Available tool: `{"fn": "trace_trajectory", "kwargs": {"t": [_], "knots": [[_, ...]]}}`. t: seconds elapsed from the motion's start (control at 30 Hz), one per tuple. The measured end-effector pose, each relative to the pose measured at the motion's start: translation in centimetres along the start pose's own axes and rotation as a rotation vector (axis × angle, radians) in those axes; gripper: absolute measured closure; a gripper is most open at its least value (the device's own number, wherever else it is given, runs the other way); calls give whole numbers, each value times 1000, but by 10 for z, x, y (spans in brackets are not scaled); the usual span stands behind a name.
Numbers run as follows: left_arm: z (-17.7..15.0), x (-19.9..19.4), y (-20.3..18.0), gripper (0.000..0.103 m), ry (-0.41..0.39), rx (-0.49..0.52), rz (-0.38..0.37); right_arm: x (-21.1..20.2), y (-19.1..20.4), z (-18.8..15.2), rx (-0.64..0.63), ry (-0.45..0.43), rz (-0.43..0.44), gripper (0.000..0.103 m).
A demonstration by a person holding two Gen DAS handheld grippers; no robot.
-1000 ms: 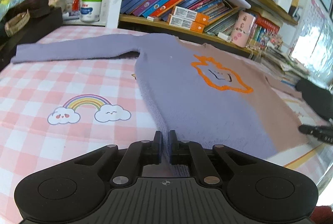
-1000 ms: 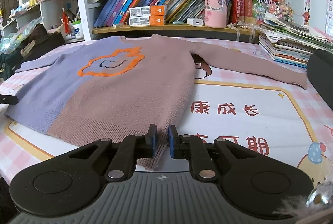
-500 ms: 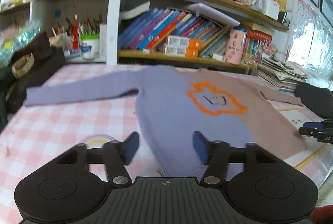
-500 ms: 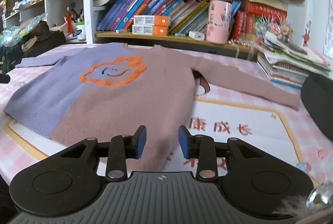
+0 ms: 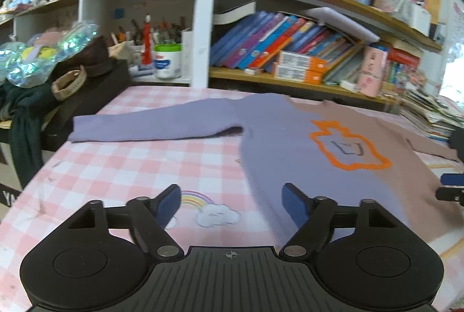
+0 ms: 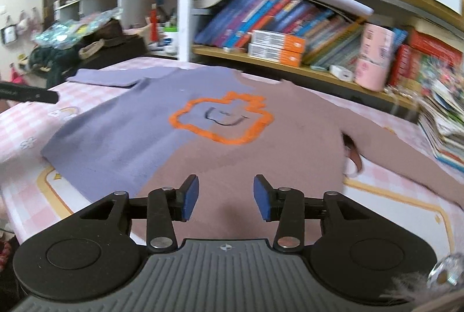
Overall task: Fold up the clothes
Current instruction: 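Grasp the lavender sleeve cuff with the left gripper and lift it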
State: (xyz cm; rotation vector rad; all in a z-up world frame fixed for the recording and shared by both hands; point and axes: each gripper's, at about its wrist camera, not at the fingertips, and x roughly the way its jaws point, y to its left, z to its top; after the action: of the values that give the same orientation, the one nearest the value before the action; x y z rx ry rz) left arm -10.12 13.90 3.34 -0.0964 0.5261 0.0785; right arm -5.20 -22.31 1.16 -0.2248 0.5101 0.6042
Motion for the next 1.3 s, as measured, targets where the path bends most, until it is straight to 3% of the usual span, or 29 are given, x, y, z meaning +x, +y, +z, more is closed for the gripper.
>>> {"fn": "trace_trajectory", "kwargs": {"t": [0.17,0.5,0.77,0.93,1.3], "knots": [[13,17,15,13,15,-12,86,19,4,16,-60,-4,74,51],[45,63,68,13,29,-101,242,66,-1,45,-158,-7,141,25],[67,96,115,13,22,-181,435,103,-19,53,-189,36,167,19],[70,120,147,13,73,-298,458,116,-27,45,-153,58,187,19],[68,143,183,14,79,-522,446,122,-34,40,-107,74,218,18]]}}
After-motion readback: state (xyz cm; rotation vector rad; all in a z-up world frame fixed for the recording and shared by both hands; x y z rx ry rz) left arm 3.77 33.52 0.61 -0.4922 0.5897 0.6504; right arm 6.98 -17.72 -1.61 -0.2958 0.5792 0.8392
